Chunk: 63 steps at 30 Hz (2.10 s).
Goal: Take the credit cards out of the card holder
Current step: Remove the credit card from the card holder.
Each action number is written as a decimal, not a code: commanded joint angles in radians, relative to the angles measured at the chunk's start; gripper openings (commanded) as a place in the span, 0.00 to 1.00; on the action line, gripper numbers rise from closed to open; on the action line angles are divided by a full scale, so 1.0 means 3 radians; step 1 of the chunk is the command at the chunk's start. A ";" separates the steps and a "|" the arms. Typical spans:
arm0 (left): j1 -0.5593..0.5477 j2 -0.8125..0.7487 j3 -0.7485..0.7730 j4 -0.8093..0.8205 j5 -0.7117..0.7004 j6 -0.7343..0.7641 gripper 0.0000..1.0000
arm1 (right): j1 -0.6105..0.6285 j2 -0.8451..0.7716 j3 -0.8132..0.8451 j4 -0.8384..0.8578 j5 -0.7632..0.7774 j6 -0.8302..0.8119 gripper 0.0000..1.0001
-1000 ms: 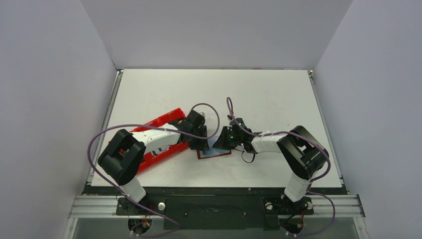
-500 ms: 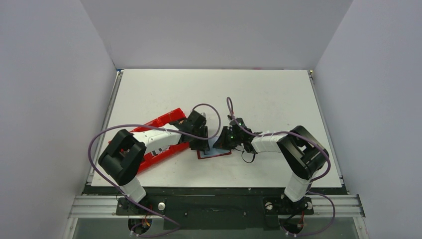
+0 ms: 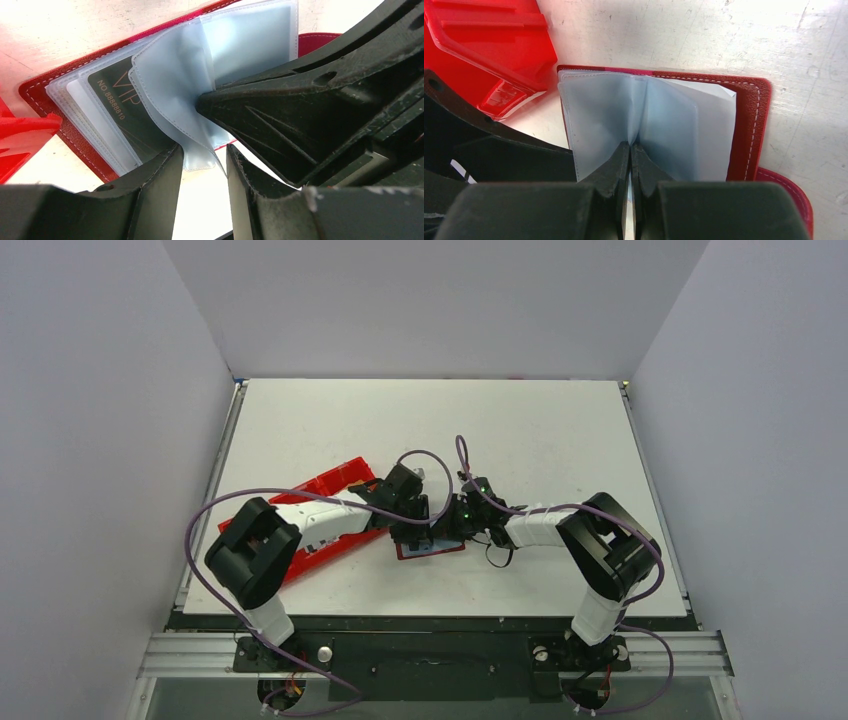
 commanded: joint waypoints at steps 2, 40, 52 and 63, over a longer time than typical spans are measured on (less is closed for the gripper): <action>-0.0010 0.0052 0.0099 0.0055 -0.0041 -0.0020 0.34 | 0.0005 0.0173 -0.0122 -0.0263 0.0204 -0.0090 0.00; -0.0212 0.0243 0.0590 -0.0029 -0.0212 0.0123 0.17 | -0.0246 -0.1447 -0.0039 -0.1305 0.0740 -0.0116 0.45; -0.0272 0.0553 0.0950 -0.0011 -0.0161 0.0202 0.44 | -0.0310 -0.1677 -0.0141 -0.1458 0.0855 -0.0159 0.45; -0.0279 0.0703 0.1141 0.0033 -0.0091 0.0243 0.56 | -0.0339 -0.1893 -0.0124 -0.1666 0.1068 -0.0199 0.45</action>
